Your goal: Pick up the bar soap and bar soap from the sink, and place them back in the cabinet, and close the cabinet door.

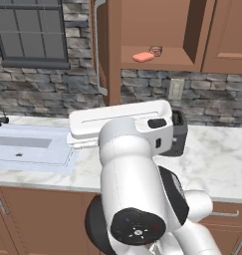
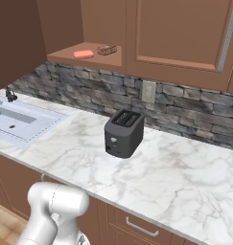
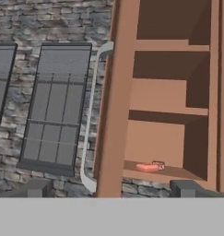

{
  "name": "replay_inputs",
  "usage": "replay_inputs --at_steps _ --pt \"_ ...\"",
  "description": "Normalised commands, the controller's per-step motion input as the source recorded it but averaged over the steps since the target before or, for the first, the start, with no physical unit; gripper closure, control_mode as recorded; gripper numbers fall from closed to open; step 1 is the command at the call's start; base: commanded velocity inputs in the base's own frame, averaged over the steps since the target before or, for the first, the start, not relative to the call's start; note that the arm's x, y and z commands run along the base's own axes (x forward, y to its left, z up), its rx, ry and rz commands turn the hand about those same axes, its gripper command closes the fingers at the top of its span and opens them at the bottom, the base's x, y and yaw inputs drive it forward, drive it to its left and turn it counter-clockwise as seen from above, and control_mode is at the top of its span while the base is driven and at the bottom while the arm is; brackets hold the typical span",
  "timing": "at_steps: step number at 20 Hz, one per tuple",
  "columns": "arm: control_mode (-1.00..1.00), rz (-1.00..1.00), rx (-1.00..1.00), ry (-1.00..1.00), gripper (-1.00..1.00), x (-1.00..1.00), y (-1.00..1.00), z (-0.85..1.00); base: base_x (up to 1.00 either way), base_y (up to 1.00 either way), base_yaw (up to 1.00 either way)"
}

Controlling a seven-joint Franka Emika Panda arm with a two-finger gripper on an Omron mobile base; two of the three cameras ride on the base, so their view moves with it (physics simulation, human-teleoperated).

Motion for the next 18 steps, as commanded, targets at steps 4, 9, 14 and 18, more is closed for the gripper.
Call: replay_inputs --at_steps 4,9,14,18 --pt "-1.00 0.00 0.00 0.00 -1.00 0.15 0.06 0.00 0.00 0.00 0.00" --pt "-1.00 0.00 0.00 0.00 -1.00 0.25 0.18 0.00 0.00 0.00 0.00" --pt "-1.00 0.00 0.00 0.00 -1.00 0.13 0.28 -0.02 0.00 0.00 0.00" --pt "-1.00 -0.02 0.00 0.00 -1.00 0.08 0.38 -0.01 0.00 0.00 0.00"
